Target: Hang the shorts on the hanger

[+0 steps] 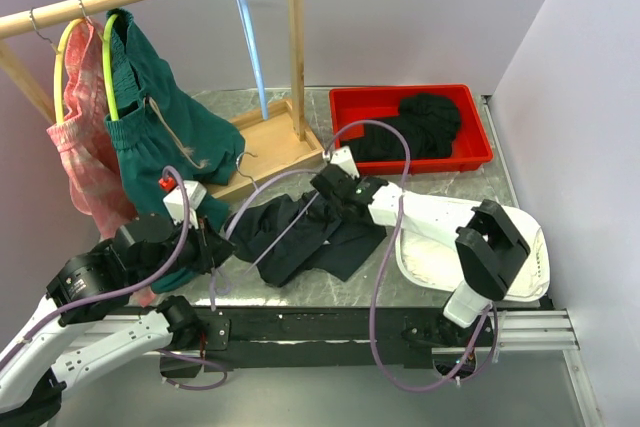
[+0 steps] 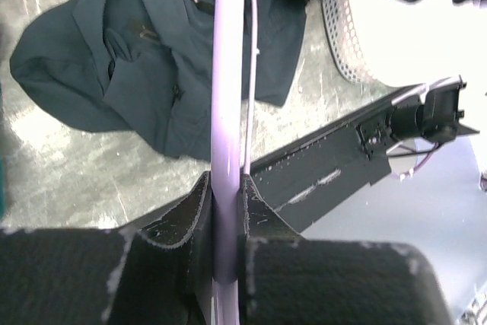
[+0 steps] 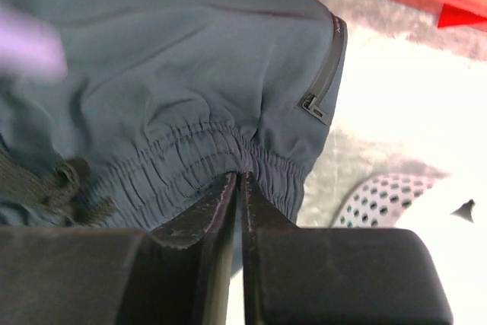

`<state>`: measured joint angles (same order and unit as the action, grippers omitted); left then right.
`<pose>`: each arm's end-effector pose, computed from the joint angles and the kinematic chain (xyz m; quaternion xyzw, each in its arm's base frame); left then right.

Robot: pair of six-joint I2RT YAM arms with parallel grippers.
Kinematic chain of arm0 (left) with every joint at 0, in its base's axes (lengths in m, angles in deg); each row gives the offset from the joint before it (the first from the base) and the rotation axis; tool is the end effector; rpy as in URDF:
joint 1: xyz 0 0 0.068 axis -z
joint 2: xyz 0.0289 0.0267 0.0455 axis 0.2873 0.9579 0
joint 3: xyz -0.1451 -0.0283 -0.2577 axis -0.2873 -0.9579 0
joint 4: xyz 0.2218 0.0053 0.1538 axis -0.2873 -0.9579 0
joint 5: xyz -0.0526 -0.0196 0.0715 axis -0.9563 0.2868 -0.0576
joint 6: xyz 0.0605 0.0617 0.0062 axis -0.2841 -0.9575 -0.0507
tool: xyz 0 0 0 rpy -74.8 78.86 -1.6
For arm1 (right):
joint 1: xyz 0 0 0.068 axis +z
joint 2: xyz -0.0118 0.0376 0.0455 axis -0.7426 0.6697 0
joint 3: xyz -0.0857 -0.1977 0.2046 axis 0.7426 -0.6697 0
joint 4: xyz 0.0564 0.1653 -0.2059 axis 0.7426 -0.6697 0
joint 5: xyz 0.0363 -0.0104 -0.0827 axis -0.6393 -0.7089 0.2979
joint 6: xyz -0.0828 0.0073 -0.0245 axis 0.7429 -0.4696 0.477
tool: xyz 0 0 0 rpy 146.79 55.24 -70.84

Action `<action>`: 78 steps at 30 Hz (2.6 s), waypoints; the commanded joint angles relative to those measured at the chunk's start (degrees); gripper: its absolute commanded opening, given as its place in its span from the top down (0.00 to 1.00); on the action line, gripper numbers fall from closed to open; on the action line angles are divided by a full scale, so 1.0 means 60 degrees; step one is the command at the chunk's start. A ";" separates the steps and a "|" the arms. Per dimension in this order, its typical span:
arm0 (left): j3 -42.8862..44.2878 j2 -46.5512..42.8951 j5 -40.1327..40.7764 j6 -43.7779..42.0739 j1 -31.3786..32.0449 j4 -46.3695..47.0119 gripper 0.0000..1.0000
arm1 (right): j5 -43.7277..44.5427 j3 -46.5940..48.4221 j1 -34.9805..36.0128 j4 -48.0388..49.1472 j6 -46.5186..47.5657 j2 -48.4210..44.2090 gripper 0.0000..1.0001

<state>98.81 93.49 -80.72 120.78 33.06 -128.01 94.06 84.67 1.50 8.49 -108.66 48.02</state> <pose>0.0693 -0.0688 0.3589 0.0587 0.8605 -0.3155 0.3958 0.2609 0.2392 0.2112 -0.1707 0.9151 -0.1036 0.3504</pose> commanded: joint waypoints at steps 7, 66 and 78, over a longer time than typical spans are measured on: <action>0.0584 -0.0205 -0.0914 -0.0147 0.0027 0.0152 0.99 | -0.1001 0.1647 -0.1064 0.0251 0.0244 0.0585 0.91; -0.0646 0.4189 0.8707 0.2194 0.5594 0.3288 0.99 | -0.2788 0.6368 -0.0566 -0.1391 0.0289 0.0017 0.79; -0.1569 0.3866 0.9806 0.2707 0.5579 0.4549 0.99 | -0.2305 0.2360 -0.0830 0.1227 -0.1116 -0.3671 0.40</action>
<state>89.39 117.14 -29.18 133.33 66.44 -105.14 78.09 107.82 -2.90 5.87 -110.85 36.22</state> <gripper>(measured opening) 0.139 0.596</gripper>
